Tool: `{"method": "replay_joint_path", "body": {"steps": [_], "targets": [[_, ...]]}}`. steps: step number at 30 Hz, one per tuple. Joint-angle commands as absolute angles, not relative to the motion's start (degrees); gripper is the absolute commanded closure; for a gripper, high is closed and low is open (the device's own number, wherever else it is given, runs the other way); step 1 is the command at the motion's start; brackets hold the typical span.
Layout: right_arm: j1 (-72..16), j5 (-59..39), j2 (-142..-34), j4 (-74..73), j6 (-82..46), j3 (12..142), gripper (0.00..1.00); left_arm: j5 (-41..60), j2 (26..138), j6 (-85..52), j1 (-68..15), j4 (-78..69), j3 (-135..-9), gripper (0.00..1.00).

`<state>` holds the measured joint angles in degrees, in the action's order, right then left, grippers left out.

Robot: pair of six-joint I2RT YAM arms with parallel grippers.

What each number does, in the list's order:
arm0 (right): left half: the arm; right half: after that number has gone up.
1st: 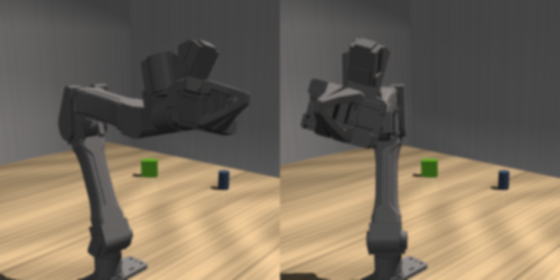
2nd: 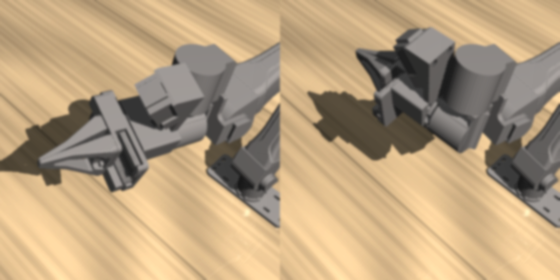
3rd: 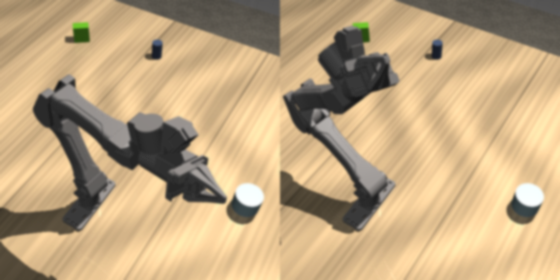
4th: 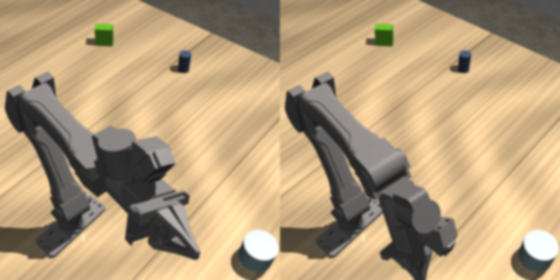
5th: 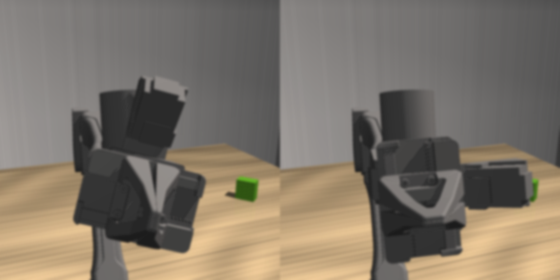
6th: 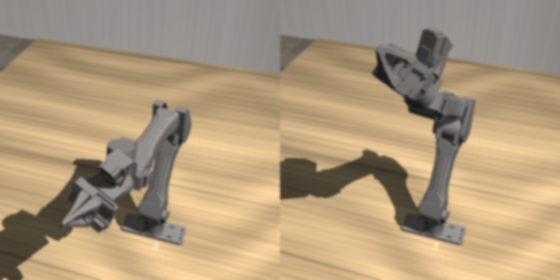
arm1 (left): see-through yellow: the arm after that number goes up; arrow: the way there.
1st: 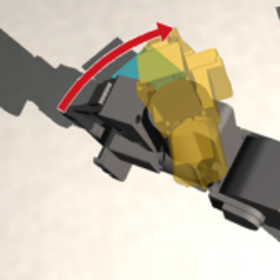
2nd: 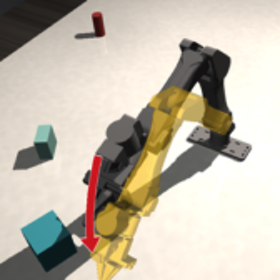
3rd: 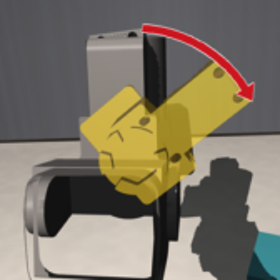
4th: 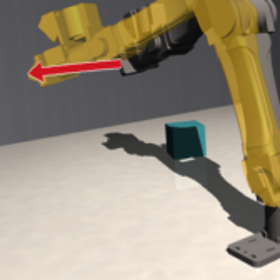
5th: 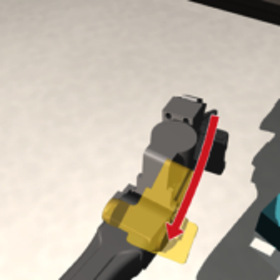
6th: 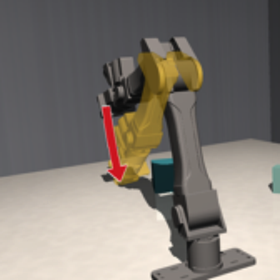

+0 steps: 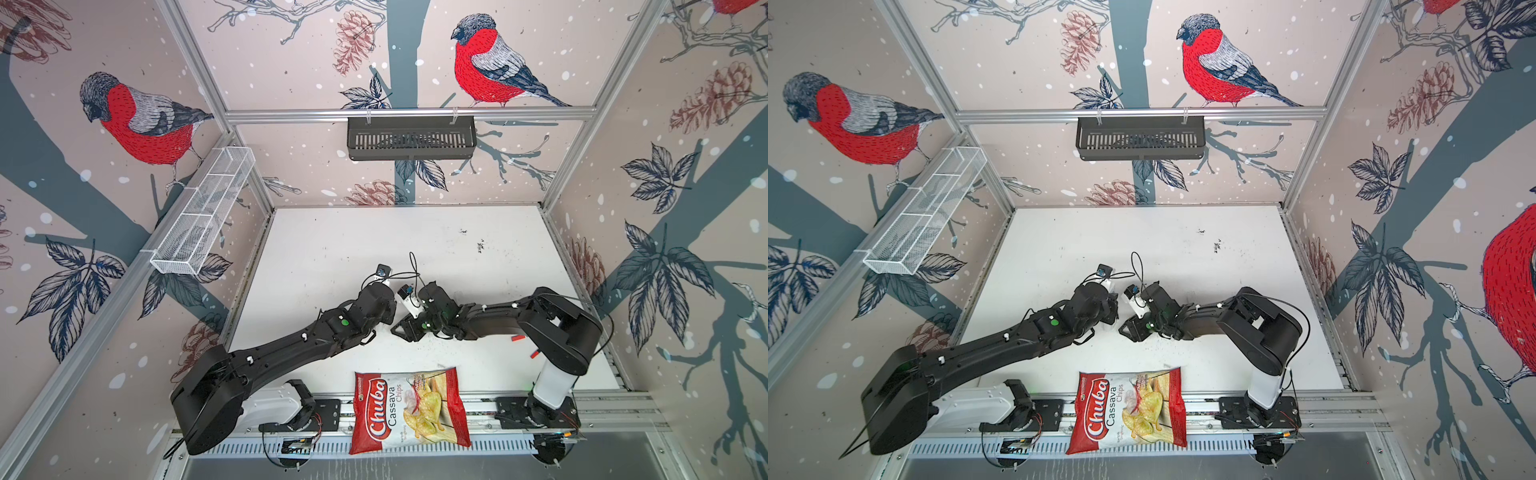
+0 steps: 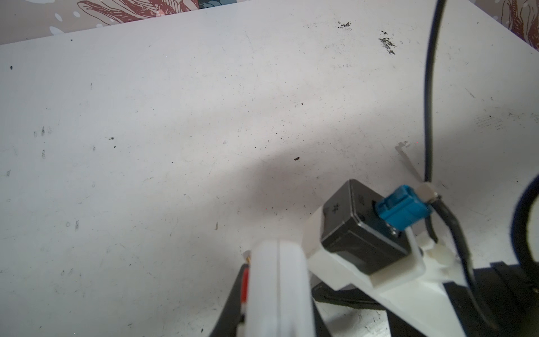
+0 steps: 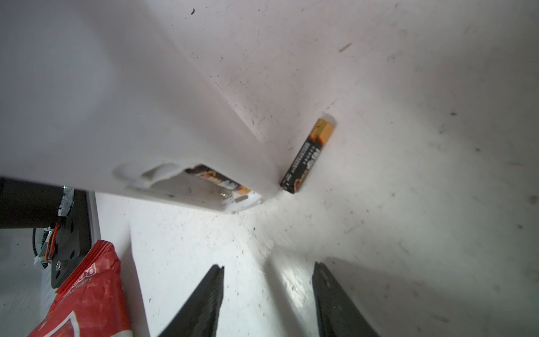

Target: Load the batteries into the remote control

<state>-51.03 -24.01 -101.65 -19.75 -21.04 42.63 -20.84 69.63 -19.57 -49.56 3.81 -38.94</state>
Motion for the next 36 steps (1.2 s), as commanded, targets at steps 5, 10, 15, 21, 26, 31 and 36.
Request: {"method": "replay_joint_path", "body": {"steps": [5, 10, 15, 21, 26, 31, 36], "targets": [[-49.19, -22.7, -101.38, -18.79, -23.23, 43.69, 0.46, -27.02, 65.81, -21.93, -48.83, 6.46, -38.8, 1.0], [-49.03, -20.81, -101.79, -14.96, -22.48, 47.45, 0.45, -25.79, 60.23, -23.7, -44.12, 10.37, -39.12, 1.0], [-50.58, -16.89, -105.47, -7.28, -22.39, 54.98, 0.45, -22.99, 54.36, -27.04, -37.76, 16.09, -40.23, 1.0], [-53.46, -8.21, -110.26, 2.77, -23.74, 64.19, 0.46, -16.03, 46.21, -27.34, -30.04, 19.49, -40.38, 1.0], [-56.32, -1.85, -112.84, 8.94, -23.1, 69.65, 0.48, -13.21, 42.98, -26.37, -27.26, 20.98, -40.97, 1.0], [-58.39, 2.89, -115.64, 13.88, -22.22, 74.02, 0.52, -12.25, 41.37, -26.28, -26.87, 20.99, -40.64, 1.0], [-59.72, 5.55, -117.86, 16.46, -21.96, 76.33, 0.58, -11.61, 40.26, -26.13, -26.7, 20.77, -40.53, 1.0]]}}
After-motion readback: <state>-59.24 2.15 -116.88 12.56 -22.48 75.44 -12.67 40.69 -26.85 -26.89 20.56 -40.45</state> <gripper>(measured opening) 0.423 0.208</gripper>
